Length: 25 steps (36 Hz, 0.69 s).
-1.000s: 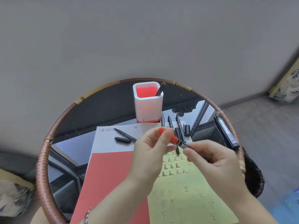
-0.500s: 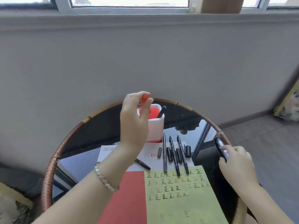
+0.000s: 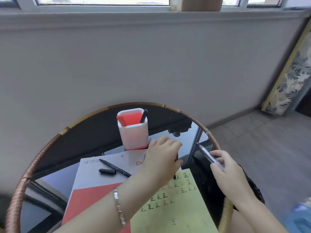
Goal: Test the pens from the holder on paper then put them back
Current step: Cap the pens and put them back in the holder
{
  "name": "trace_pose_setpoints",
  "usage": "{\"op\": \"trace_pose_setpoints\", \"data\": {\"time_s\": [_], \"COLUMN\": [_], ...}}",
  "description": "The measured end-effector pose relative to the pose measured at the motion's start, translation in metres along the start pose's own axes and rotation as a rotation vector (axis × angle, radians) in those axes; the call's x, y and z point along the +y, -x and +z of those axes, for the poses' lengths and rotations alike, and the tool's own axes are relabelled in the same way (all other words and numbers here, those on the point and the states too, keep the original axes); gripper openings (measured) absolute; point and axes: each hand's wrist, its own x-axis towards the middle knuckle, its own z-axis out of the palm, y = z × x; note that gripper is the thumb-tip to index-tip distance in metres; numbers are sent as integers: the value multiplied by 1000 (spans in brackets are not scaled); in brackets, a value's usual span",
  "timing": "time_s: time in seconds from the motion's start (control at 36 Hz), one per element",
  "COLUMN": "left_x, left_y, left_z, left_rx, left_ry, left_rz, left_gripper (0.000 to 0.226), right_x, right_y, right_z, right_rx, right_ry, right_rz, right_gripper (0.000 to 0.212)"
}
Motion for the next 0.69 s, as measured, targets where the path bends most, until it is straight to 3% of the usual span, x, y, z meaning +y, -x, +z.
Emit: {"op": "trace_pose_setpoints", "data": {"time_s": [0.11, 0.33, 0.44, 0.56, 0.69], "left_x": [5, 11, 16, 19, 11], "left_y": [-13, -27, -18, -7, 2], "left_z": [19, 22, 2, -20, -35], "left_rx": [-295, -299, -99, -104, -38], "left_ry": [-39, -103, 339, 735, 1214], "left_rz": [-128, -151, -227, -372, -727], "left_gripper": [42, 43, 41, 23, 28], "right_x": [2, 17, 19, 20, 10], "right_y": [11, 15, 14, 12, 14], "right_z": [-7, -14, -13, -12, -6], "right_rx": [-14, -8, 25, 51, 43], "right_ry": [-92, -183, -247, -259, -293], "right_rz": [23, 16, 15, -8, -54], "right_gripper": [25, 32, 34, 30, 9]}}
